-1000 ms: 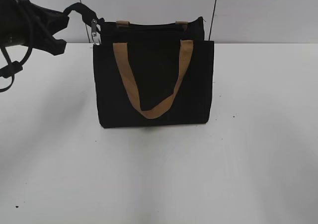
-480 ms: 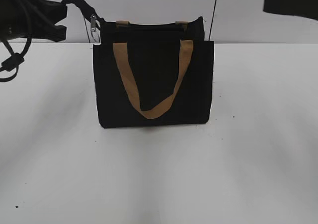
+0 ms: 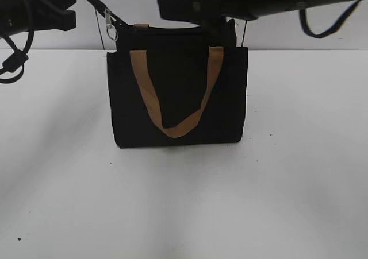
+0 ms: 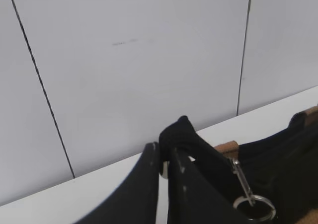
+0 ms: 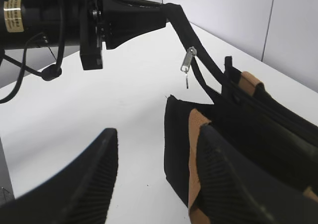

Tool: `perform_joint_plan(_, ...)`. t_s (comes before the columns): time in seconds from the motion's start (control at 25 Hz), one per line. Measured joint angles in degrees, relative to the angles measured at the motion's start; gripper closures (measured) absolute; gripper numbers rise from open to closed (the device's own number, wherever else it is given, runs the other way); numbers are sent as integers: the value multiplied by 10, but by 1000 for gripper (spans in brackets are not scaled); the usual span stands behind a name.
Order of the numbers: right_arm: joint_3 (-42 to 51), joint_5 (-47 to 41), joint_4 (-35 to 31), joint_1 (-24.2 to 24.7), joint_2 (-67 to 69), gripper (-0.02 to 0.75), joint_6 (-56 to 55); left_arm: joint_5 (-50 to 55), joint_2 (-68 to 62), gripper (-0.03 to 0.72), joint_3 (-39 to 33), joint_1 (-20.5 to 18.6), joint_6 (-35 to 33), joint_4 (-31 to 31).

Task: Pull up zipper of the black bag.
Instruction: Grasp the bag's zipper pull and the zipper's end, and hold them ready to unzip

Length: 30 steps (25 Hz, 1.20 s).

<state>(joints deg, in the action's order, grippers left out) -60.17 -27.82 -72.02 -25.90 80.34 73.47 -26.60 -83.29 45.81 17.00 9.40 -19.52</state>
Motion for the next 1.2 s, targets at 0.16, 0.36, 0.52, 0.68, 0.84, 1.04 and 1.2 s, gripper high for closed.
perform_joint_plan(0.16,-50,21,0,-37,74,345,27,-8,0,662,0,0,0,1)
perform_joint_plan(0.36,-108,24,0,-50,149,345,58,-17,0,662,0,0,0,1)
perform_joint_plan(0.52,-147,25,0,-50,198,345,77,-18,0,662,0,0,0,1)
perform_joint_plan(0.68,-179,25,-6,-50,240,345,61,-18,0,662,0,0,0,1)
perform_joint_plan(0.84,-198,25,-29,-50,271,345,30,-19,0,662,0,0,0,1)
perform_joint_plan(1.04,-203,25,-48,-50,291,345,24,-22,0,662,0,0,0,1)
perform_joint_plan(1.2,-203,25,-52,-50,302,345,23,-32,0,662,0,0,0,1)
